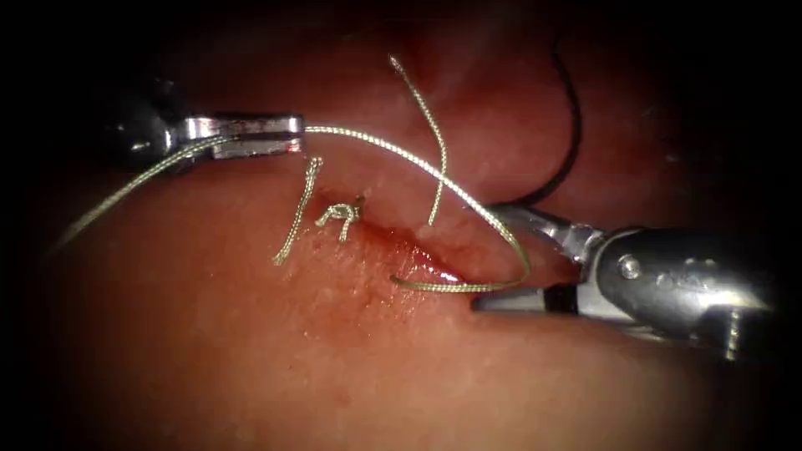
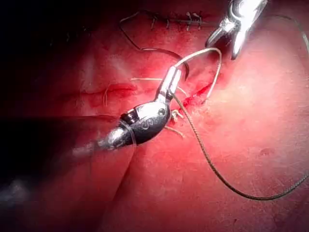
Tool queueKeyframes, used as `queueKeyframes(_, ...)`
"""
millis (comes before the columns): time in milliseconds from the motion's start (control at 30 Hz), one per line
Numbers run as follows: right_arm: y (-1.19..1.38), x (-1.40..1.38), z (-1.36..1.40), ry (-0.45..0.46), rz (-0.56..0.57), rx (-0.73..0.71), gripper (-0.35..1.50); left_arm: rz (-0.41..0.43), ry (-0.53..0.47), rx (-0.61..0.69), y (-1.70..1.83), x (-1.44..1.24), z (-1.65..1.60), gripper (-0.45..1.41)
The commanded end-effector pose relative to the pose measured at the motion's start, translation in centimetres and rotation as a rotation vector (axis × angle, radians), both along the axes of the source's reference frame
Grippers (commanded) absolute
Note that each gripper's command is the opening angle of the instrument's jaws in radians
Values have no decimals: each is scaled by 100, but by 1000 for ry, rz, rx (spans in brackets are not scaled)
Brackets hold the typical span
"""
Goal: Wound Closure
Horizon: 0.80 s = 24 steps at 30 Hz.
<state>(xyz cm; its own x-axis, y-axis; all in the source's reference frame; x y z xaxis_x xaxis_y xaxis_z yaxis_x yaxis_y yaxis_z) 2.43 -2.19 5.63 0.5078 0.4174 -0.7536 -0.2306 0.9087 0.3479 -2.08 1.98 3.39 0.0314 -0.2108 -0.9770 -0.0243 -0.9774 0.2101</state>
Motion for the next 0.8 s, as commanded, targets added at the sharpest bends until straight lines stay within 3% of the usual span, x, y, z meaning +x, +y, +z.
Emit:
queueKeyframes(33, -3, 5, 1, 19, -9, 13, 148, -8, 6, -3, 1, -6, 12, -45)
queueKeyframes(233, -1, -1, 0, 25, 1, 34, 148, -6, 6, -9, 0, -6, 19, -45)
queueKeyframes(333, 14, -8, -2, 68, 46, 36, 145, -2, 3, -11, -2, -6, 20, -45)
queueKeyframes(433, 37, -21, -4, 137, 87, 28, 103, 0, 2, -11, -3, -5, 19, -45)
queueKeyframes(467, 44, -23, -2, 148, 96, 26, 74, 2, 0, -12, -4, -5, 19, -45)
queueKeyframes(500, 51, -24, 0, 155, 101, 25, 32, 4, -1, -12, -5, -5, 18, -45)
queueKeyframes(533, 57, -24, 4, 158, 96, 14, -25, 3, -1, -12, -6, -5, 17, -45)
queueKeyframes(567, 64, -23, 11, 151, 90, 6, -35, 5, -3, -12, -7, -5, 17, -45)
queueKeyframes(667, 75, -18, 35, 145, 69, -18, -35, 8, -6, -10, -8, -6, 13, -45)
queueKeyframes(800, 68, -8, 76, 145, 17, -33, -35, 1, -10, -4, -2, -10, 11, -45)
